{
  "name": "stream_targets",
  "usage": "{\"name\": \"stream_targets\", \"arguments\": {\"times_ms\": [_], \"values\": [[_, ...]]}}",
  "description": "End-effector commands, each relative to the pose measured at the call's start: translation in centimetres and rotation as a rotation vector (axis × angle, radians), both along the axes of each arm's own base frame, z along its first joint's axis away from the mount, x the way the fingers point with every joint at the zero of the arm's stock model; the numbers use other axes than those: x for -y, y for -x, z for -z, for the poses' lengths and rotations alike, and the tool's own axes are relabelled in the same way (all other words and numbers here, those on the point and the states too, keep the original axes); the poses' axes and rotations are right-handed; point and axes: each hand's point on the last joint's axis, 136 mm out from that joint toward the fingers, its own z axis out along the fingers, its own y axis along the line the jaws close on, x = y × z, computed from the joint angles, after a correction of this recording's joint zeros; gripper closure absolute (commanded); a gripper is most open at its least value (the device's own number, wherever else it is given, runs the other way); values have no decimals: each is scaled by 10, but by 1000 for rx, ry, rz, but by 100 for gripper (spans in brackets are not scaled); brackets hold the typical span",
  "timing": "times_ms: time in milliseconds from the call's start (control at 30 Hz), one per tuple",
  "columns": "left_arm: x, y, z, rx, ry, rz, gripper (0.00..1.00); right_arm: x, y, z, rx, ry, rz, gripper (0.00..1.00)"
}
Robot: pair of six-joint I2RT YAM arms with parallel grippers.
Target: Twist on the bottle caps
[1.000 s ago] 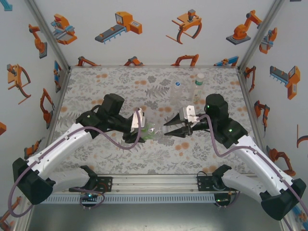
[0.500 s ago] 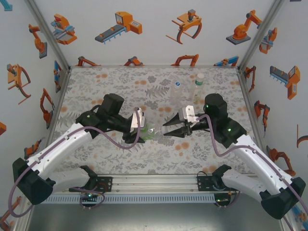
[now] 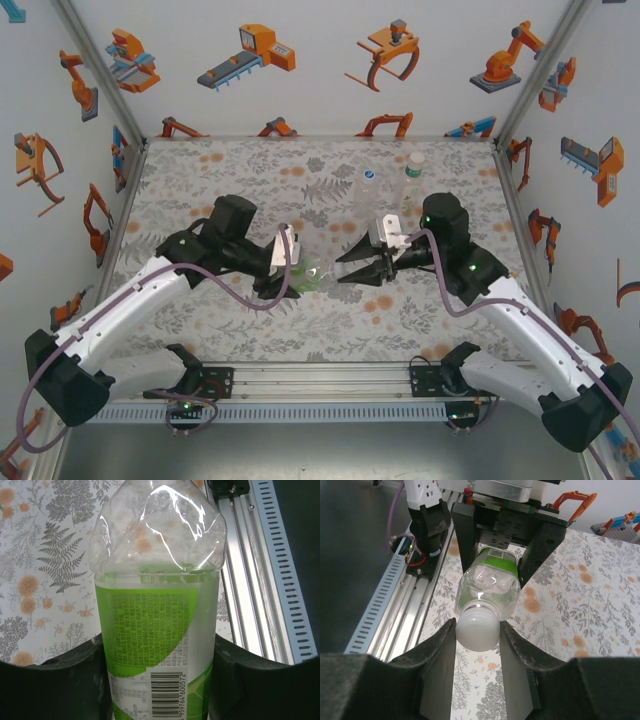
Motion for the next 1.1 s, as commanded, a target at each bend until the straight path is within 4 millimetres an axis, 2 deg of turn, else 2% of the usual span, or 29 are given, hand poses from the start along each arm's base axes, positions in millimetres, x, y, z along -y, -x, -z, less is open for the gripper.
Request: {"name": "stream_targets", "arguments": {"times_ms": [0, 133, 333, 467, 567, 667, 867, 967, 1067], "values": [[8, 6, -27, 65, 106, 53, 100, -8, -8, -7, -75, -45, 48, 100], [7, -1, -27, 96, 109, 13, 100, -10, -26, -10, -240, -88, 152, 100], [5, -19, -24, 147, 88, -88, 100, -11, -55, -12, -626, -168, 299, 100], [4, -33, -22, 175, 71, -157, 100, -5, -79, 1, -944, -215, 444, 100], [4, -39, -22, 188, 75, -187, 100, 1, -92, 23, -1166, -194, 568, 100], [4, -42, -21, 188, 72, -203, 100, 4, -93, 39, -1334, -146, 632, 100], [6, -45, -19, 175, 66, -211, 100, -3, -82, 58, -1577, -45, 613, 95], [6, -47, -18, 176, 59, -221, 100, -1, -80, 67, -1622, 11, 654, 93], [6, -48, -17, 175, 55, -228, 100, 0, -81, 67, -1616, 12, 670, 92]]}}
